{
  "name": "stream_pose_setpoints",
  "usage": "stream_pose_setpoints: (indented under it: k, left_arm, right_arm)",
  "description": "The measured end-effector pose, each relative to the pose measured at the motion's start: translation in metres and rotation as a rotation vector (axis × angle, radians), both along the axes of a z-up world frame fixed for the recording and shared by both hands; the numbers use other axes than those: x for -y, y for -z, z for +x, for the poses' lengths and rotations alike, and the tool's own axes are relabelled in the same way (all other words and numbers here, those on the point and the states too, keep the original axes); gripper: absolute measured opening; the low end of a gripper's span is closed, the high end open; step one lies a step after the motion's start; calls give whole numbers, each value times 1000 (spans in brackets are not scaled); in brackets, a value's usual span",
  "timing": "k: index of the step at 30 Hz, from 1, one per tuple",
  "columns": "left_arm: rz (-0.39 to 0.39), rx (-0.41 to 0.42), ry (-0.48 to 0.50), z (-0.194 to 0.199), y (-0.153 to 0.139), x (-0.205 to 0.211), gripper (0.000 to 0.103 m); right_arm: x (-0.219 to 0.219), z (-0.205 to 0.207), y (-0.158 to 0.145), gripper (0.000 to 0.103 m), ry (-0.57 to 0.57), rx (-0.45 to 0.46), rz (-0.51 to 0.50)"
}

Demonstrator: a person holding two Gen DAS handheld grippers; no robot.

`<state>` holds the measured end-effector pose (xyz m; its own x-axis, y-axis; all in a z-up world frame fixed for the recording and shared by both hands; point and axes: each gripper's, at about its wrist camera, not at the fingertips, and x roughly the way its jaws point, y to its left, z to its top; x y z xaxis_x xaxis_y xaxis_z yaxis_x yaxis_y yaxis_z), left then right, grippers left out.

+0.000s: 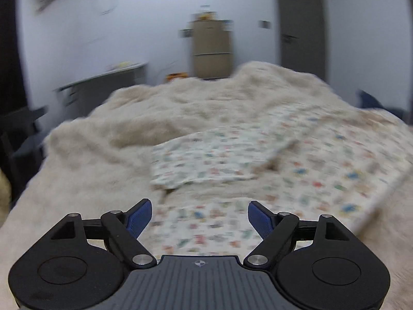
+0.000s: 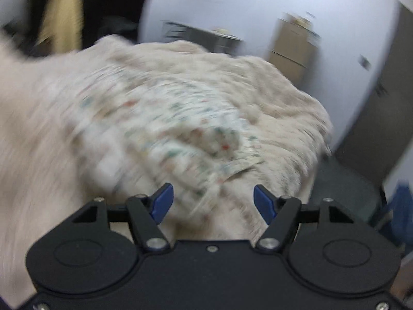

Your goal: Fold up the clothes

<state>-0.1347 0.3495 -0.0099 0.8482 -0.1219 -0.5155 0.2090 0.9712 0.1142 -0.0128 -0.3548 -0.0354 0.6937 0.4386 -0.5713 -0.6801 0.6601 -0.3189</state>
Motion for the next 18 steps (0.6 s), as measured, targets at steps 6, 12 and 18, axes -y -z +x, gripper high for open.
stream_pose_setpoints:
  k: [6,12,18]
  left_arm:
    - [136,-61,295,-14,25,40,79]
    - [243,-122,391,-10,59,75,79]
    - [310,-65,395,-4,65,87,40]
  right_arm:
    - [-43,-4,27,67,-82,80,-106]
    - [-66,7,41,6,-86,130,-132]
    - [-57,-14,37,4,-102,162,-288]
